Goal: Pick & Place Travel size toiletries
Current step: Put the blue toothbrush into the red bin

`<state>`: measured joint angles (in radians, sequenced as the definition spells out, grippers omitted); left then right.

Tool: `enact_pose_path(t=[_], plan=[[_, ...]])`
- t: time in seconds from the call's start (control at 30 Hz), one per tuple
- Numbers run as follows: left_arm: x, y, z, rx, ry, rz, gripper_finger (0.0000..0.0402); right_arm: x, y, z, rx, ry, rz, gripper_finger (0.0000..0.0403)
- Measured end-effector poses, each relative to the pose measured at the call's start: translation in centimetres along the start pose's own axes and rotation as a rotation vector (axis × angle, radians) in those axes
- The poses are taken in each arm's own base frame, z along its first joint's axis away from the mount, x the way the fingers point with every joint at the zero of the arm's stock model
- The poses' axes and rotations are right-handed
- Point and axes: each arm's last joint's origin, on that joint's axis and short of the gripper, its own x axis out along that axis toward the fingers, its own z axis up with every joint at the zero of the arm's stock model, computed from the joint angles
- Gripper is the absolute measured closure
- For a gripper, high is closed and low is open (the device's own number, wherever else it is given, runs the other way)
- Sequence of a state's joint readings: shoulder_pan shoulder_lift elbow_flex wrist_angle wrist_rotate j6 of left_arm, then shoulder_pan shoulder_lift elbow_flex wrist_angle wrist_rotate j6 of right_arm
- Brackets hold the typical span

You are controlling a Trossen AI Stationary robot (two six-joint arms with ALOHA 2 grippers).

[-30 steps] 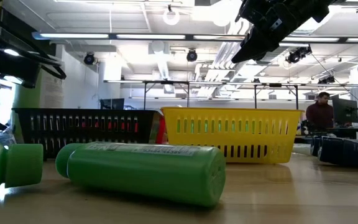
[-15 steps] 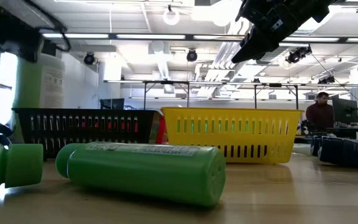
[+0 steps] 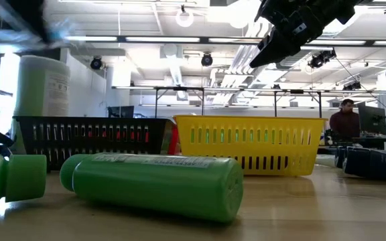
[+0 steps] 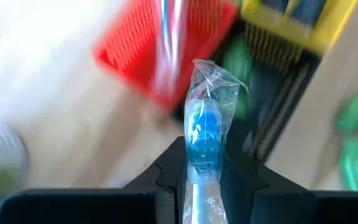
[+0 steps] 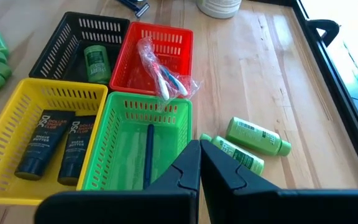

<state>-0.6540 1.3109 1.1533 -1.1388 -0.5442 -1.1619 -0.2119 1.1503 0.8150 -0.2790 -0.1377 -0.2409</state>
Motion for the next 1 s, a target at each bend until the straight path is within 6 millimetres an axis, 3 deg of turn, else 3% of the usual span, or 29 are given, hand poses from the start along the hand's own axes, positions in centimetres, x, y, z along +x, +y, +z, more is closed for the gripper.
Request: enact_pose_path(t=[0.27, 0.5, 1.0], plan=[[-1.7, -0.2, 2.5, 0.035, -0.301, 0.067, 0.0336, 0.0, 0.0, 0.0, -0.001, -0.001, 0.003, 0.04], [-0.7, 0.2, 4.5, -0.022, -0.334, 0.084, 0.0336, 0.0, 0.0, 0.0, 0.0, -0.001, 0.003, 0.04], [1.4, 1.8, 10.2, 0.131, -0.412, 0.091, 0.0336, 0.0, 0.2, 0.0, 0.0, -0.012, 0.052, 0.04]])
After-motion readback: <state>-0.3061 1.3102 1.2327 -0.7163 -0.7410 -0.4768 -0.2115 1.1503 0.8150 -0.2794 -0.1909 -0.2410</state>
